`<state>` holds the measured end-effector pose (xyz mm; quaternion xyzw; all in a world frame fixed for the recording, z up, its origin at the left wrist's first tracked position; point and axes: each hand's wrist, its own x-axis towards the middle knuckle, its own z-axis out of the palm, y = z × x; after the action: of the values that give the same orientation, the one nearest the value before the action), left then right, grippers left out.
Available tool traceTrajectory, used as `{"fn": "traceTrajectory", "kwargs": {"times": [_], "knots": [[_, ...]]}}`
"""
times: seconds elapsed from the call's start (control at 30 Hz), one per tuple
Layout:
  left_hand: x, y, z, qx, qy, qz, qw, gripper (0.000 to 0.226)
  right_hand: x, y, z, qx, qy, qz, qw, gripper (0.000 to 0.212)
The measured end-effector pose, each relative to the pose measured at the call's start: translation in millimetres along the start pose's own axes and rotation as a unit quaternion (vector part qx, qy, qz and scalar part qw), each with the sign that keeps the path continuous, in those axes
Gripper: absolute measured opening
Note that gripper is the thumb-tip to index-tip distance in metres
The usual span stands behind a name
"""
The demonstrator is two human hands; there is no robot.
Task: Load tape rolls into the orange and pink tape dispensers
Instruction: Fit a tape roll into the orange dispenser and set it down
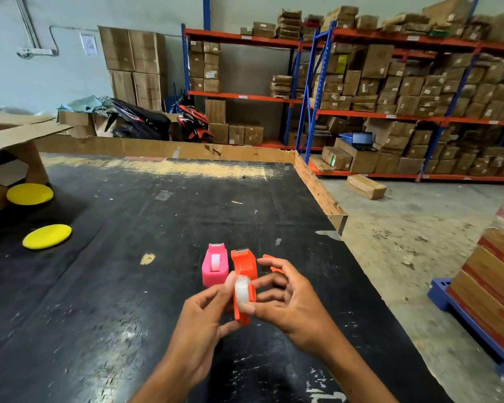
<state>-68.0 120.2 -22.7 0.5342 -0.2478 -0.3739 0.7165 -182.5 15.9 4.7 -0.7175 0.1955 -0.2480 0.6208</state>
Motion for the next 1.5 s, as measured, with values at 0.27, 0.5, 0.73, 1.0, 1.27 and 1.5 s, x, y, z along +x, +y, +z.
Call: {"fn": "traceTrajectory", "kwargs": {"times": [0.27,0.5,0.73,1.0,1.27,1.5], "knots": [[1.5,-1.9,-1.7,-0.009,0.007,-0.008,1.000,0.043,2.6,6.2,4.0,-0.039,-0.014,-0.009,0.999,0.041],[6.9,-4.0,-12.0,-0.030,0.035,-0.027,0.999,0.044,43.4,32.2,-32.4,-0.184,0.133,0.009,0.974,0.010],[7.0,-5.4,-14.0,-0.025,0.042,-0.023,0.999,0.045,88.0,74.2,-44.6,-0.448,0.092,0.157,0.875,0.032],[12.9,-7.8,-18.7,0.006,0.077,0.005,0.997,0.048,58.3,34.1,-23.0,-0.023,0.099,0.144,0.984,0.024],[20.7,-7.7,-8.6,0.022,0.076,0.027,0.996,0.039,25.0,-1.2,1.7,0.011,0.041,0.120,0.992,0.032],[18.0,-4.0,-2.1,0.016,0.058,0.053,0.997,0.016,17.7,4.9,6.3,-0.010,0.061,0.081,0.995,0.033]]}}
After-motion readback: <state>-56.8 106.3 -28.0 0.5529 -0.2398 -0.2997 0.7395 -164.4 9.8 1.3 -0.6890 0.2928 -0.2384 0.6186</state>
